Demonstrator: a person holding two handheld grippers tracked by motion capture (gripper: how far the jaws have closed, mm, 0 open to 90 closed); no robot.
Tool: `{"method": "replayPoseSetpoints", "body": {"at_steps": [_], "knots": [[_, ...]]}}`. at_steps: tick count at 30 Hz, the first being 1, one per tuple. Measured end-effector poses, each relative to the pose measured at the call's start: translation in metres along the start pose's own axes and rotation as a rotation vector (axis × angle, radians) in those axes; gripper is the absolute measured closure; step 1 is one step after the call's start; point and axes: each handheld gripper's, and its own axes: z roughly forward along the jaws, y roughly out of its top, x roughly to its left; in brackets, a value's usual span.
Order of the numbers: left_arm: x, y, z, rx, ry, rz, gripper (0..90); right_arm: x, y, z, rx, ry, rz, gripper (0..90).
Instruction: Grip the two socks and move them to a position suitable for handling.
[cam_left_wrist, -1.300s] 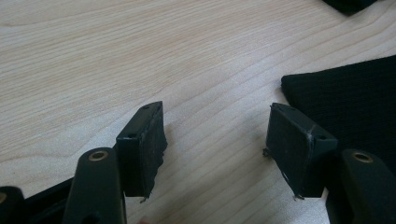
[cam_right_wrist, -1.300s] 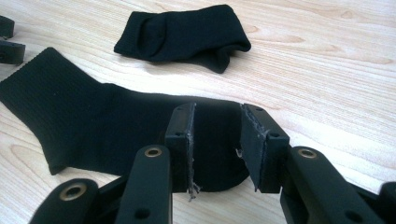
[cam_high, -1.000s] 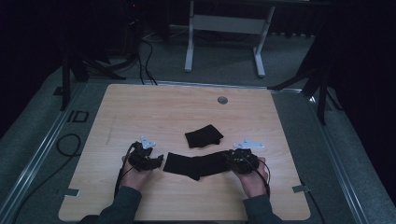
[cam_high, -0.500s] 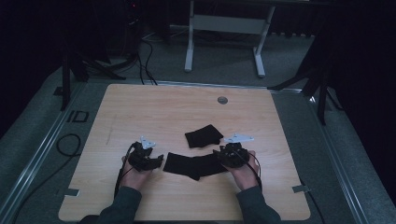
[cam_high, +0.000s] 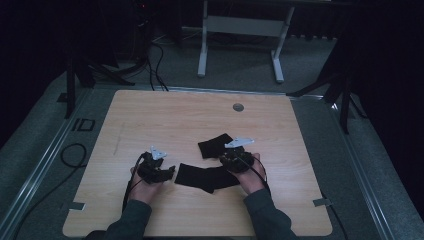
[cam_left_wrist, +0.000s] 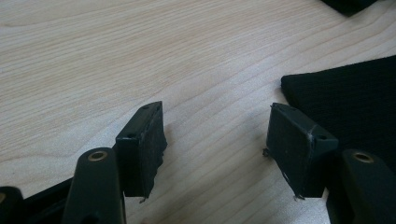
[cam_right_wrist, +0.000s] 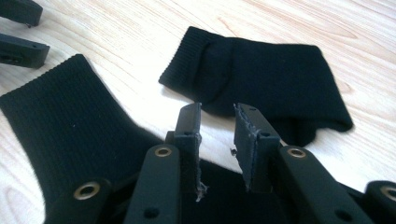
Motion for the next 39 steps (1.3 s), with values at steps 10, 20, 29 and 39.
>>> {"method": "replayPoseSetpoints", "body": {"at_steps": [10, 20, 29, 39], "knots": [[0.0, 0.0, 0.0, -0.002, 0.0, -0.001, 37.4, 0.006, 0.018, 0.028, 0.059, 0.014, -0.053, 72.5], [0.0, 0.0, 0.0, -0.003, -0.002, -0.001, 37.4, 0.011, 0.03, 0.049, 0.11, 0.016, -0.063, 70.7], [0.0, 0.0, 0.0, -0.002, -0.003, 0.0, 37.3, 0.01, 0.03, 0.049, 0.154, 0.02, -0.008, 88.5], [0.0, 0.0, 0.0, -0.003, -0.002, 0.0, 37.4, 0.016, 0.035, 0.021, 0.072, 0.086, 0.068, 88.6]]}}
